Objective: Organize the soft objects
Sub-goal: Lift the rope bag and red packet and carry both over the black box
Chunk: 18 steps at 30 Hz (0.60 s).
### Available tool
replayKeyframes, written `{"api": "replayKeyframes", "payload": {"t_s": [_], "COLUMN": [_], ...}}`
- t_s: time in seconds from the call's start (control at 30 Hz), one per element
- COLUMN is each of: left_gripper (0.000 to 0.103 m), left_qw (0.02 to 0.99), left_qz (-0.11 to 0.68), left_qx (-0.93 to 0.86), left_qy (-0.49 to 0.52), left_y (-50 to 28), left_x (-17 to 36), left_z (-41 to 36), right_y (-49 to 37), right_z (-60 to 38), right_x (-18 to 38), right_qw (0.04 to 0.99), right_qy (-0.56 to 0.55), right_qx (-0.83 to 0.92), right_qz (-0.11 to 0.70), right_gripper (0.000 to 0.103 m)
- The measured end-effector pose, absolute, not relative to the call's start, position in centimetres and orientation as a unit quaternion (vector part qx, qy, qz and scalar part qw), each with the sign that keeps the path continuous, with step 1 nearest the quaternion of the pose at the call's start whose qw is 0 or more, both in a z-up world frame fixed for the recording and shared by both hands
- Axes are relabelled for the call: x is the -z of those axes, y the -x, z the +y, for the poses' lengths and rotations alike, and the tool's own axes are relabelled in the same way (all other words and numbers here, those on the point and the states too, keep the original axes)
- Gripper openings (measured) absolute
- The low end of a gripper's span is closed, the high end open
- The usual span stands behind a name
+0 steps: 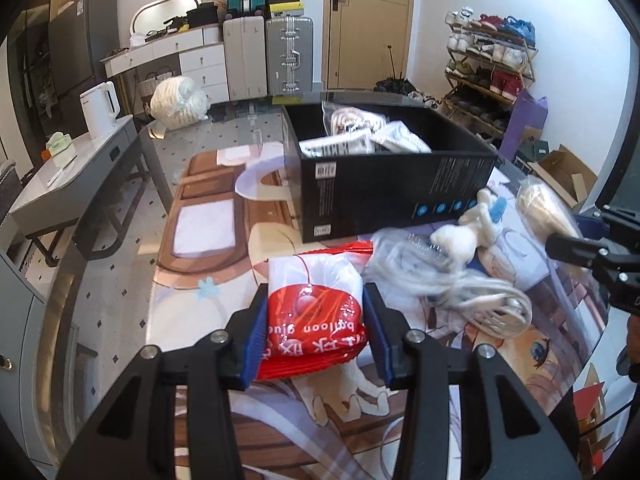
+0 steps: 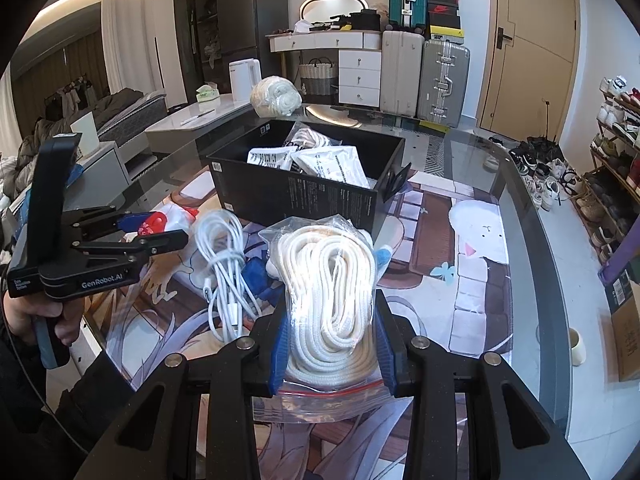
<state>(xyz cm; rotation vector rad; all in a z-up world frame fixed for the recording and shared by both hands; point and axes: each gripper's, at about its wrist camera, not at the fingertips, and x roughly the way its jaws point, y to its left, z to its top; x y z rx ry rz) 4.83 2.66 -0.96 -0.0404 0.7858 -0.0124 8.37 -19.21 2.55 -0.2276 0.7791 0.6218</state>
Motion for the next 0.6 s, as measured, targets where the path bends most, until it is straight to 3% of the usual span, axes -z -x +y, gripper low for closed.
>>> {"api": "replayKeyframes", "payload": {"t_s": [0.6], "left_gripper": [0.043], "left_qw": [0.944], "left_qz": [0.328], "left_qx": [0.009], "left_qy": [0.044], "left_y": [-4.3], "left_x": [-3.2], "left_z": [3.7], "right_y": [-8.4], "right_z": [-18.8], "right_x": [-3.1], "right_qw": [0.88], "right_qy": [0.082], "right_qx": [-0.304], "right_qz": [0.356], "right_gripper": [0.037]}}
